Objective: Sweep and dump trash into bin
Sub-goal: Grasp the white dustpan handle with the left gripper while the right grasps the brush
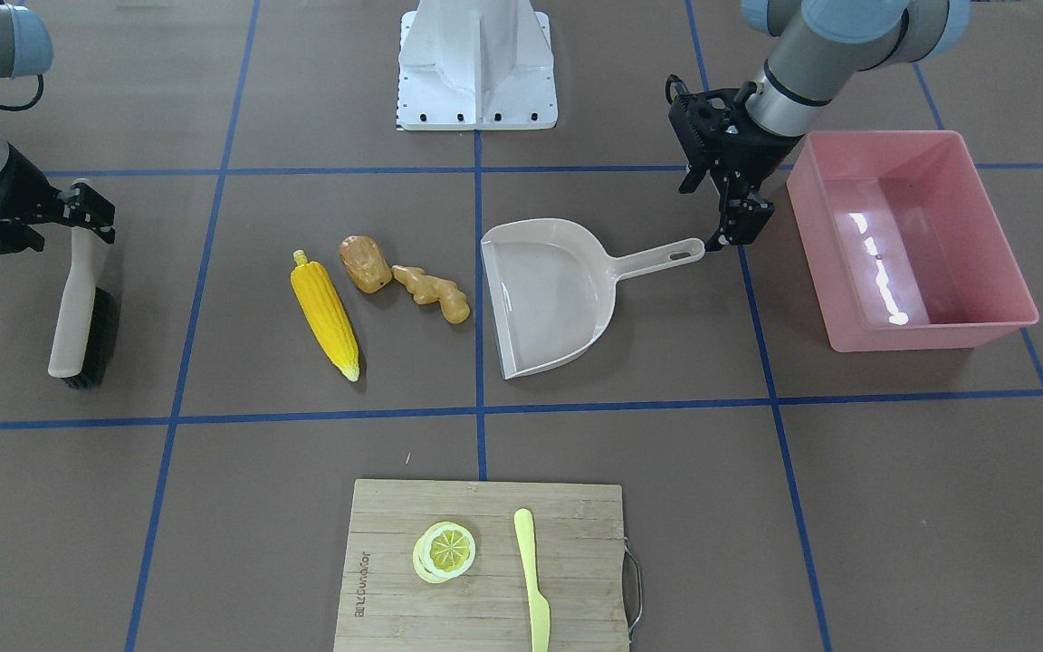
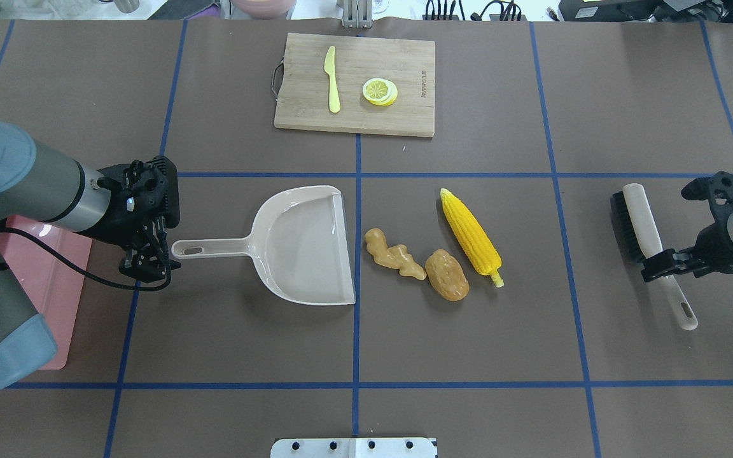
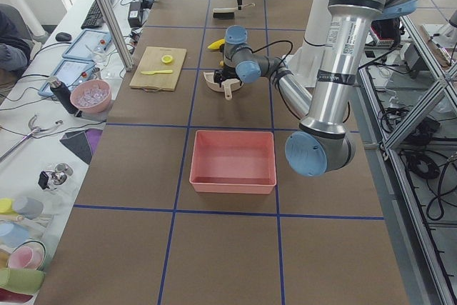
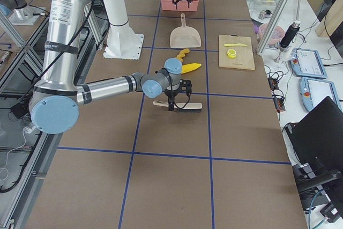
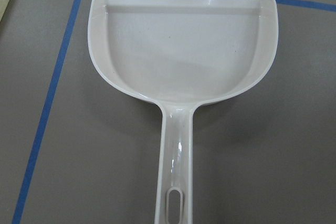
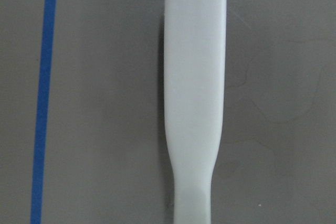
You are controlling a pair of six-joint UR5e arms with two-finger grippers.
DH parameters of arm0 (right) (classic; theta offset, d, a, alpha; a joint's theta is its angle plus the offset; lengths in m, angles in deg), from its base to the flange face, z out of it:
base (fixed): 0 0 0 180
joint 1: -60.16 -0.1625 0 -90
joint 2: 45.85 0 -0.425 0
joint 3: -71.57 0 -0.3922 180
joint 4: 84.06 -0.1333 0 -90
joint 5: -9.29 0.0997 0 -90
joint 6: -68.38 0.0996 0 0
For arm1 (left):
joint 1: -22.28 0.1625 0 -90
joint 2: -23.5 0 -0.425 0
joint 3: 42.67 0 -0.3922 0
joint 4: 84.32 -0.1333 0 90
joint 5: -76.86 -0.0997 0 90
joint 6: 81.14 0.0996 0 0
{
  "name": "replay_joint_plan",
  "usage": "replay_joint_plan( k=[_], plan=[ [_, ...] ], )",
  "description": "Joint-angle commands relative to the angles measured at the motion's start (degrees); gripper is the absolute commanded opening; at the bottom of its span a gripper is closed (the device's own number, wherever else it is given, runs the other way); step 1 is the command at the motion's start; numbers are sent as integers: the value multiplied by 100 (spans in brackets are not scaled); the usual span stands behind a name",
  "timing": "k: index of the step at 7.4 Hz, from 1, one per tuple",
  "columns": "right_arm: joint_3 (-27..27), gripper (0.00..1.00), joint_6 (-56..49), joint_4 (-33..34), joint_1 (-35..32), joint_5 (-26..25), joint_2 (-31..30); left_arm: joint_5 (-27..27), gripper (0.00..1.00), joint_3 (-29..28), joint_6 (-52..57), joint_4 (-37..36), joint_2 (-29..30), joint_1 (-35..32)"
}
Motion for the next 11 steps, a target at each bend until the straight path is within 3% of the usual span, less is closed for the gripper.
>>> replay_joint_plan(
  k=[1, 3, 4, 5, 8, 9, 10, 11],
  plan=[
    [30, 95, 280, -40, 130, 14, -75, -19, 98, -640, 3, 225, 397, 2],
    [48, 63, 424, -153, 175, 23, -101, -28, 98, -774, 12, 350, 391, 20],
    [48, 53, 424, -154, 184, 23, -101, -37, 98, -949, 3, 507, 417, 20],
    [31, 53, 424, -154, 201, 23, -101, -37, 98, -1055, -32, 621, 400, 37],
    [48, 33, 424, -163, 201, 49, -189, -28, 98, -1021, -6, 772, 365, 169],
    [48, 13, 406, -163, 201, 49, -241, -28, 98, -1021, -6, 763, 356, 247],
    [57, 0, 397, -163, 201, 49, -259, -37, 98, -1003, -6, 737, 356, 300],
    [161, 0, 389, -154, 193, 75, -259, -54, 98, -1029, -6, 746, 347, 301]
  ],
)
